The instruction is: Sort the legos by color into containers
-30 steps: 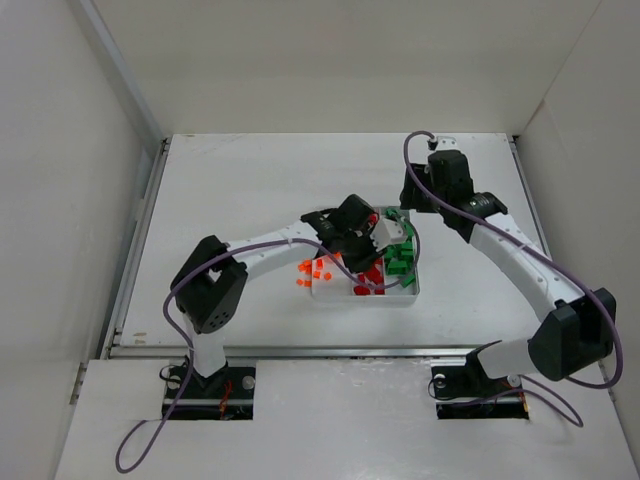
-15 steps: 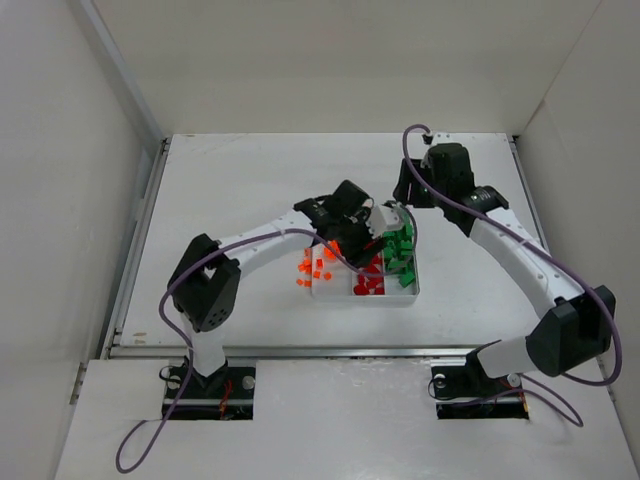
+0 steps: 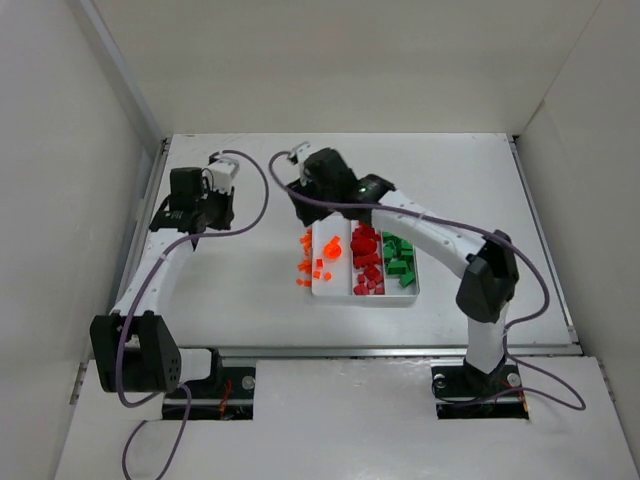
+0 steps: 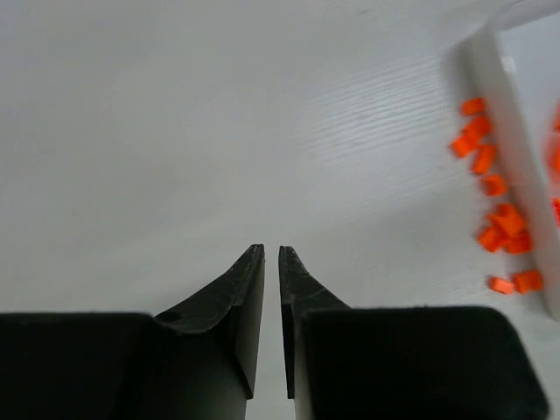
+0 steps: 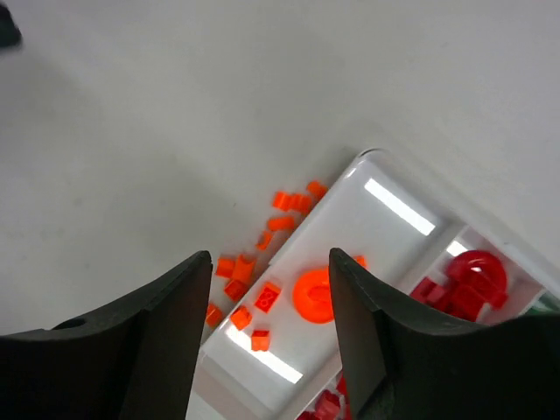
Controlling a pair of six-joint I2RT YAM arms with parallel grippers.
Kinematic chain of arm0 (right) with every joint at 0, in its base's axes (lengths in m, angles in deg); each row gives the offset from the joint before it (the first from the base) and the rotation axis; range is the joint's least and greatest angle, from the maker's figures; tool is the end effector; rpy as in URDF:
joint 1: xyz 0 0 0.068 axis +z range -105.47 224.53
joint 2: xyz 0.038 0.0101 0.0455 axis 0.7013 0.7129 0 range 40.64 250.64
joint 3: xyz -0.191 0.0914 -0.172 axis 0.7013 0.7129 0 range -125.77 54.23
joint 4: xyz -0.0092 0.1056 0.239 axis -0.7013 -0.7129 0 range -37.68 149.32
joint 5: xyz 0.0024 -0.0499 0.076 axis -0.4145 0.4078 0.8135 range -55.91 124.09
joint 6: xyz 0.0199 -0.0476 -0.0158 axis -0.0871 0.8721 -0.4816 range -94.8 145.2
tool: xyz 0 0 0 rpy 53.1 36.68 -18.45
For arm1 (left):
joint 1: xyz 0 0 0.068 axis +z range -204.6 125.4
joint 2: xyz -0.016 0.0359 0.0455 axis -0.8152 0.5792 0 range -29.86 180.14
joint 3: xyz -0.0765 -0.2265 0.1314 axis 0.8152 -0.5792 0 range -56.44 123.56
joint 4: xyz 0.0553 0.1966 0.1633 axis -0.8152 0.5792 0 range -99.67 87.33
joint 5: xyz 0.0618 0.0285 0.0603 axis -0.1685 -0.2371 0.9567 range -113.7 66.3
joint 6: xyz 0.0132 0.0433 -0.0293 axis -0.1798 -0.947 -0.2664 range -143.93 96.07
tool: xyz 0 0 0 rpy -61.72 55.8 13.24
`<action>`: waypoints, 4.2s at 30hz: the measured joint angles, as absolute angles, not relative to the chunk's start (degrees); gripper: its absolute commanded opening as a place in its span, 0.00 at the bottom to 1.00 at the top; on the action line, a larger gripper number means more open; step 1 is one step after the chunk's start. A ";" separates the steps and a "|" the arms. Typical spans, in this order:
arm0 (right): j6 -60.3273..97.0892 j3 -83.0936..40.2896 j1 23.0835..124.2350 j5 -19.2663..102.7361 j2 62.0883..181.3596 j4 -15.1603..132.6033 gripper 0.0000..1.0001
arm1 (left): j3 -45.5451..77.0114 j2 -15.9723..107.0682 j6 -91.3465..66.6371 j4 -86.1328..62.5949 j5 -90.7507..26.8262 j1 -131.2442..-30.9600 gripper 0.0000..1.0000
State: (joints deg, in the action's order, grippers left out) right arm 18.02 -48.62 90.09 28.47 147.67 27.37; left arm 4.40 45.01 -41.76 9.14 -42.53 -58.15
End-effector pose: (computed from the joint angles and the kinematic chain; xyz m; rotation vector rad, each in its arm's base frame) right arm 0.3066 0.3077 0.3434 -0.6795 2.1215 0.4045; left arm 0.2925 -0.0297 0.3087 0.5779 2.0360 -0.2040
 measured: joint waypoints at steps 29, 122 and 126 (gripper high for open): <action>32.42 -42.34 102.31 32.01 163.14 22.26 0.48 | -3.57 43.55 -21.02 -1.33 8.18 -52.25 1.00; 24.09 -51.87 99.69 21.52 168.56 19.55 0.47 | -4.73 44.23 -21.17 -3.01 6.34 -52.25 1.00; 24.31 -54.19 99.69 19.68 170.59 18.21 0.43 | -4.73 44.23 -21.19 -3.01 6.25 -52.25 1.00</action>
